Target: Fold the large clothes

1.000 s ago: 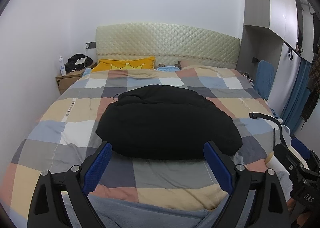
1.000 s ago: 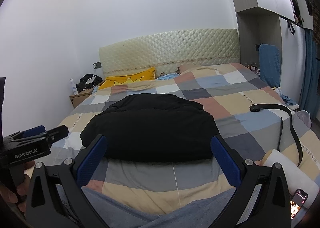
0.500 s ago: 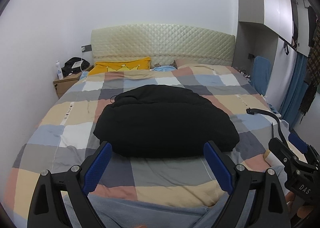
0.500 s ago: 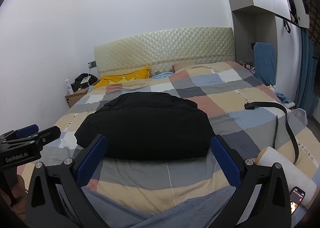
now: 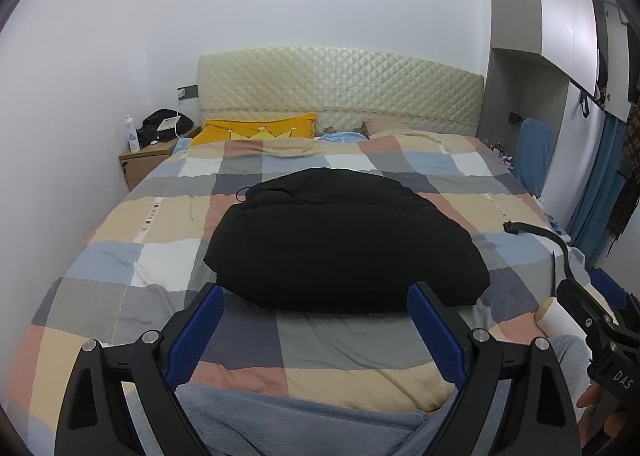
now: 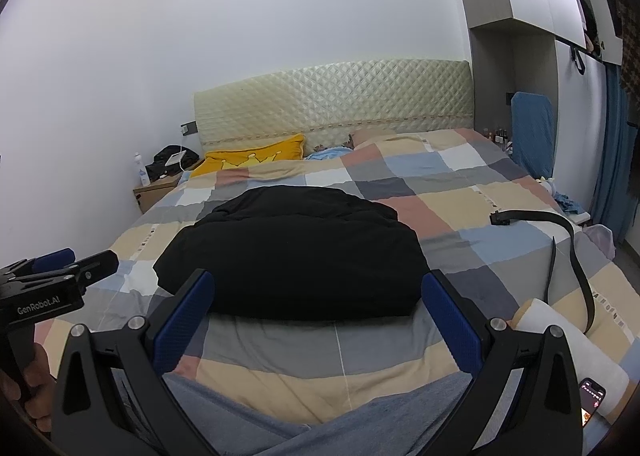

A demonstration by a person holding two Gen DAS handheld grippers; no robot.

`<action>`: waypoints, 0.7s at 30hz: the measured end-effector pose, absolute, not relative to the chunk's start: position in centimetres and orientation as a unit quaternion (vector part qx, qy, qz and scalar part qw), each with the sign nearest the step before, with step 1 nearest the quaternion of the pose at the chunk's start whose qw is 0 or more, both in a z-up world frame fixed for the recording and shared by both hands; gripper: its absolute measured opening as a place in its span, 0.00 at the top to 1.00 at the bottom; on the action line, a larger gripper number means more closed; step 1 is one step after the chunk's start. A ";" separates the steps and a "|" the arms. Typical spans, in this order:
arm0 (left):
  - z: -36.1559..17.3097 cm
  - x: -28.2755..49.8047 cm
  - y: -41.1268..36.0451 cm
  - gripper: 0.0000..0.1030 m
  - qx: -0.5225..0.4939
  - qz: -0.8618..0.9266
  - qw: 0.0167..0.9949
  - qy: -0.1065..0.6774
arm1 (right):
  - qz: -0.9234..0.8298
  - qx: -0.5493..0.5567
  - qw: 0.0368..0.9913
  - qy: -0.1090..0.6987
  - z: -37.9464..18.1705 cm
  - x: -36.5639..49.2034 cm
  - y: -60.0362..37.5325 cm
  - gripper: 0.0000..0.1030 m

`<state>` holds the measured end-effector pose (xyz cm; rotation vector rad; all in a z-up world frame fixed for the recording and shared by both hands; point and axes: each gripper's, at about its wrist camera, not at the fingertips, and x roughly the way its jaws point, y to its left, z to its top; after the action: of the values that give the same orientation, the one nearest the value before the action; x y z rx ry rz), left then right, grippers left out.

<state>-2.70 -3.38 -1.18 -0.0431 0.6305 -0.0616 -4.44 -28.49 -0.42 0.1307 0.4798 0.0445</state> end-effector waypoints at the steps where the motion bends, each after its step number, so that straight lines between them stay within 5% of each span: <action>1: -1.2 -2.7 -3.3 0.09 -0.023 -0.031 0.950 0.310 | 0.023 0.066 0.969 0.238 -0.4 -4.5 -28.5 0.00; 21: -1.3 -2.6 -2.5 0.09 -0.025 -0.028 0.948 0.315 | 0.024 0.064 0.968 0.242 -0.9 -4.3 -28.0 0.00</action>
<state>-2.62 -2.50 -1.33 -0.0515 0.6404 -0.0577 -4.27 -28.01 -0.87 0.1302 0.4901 0.0487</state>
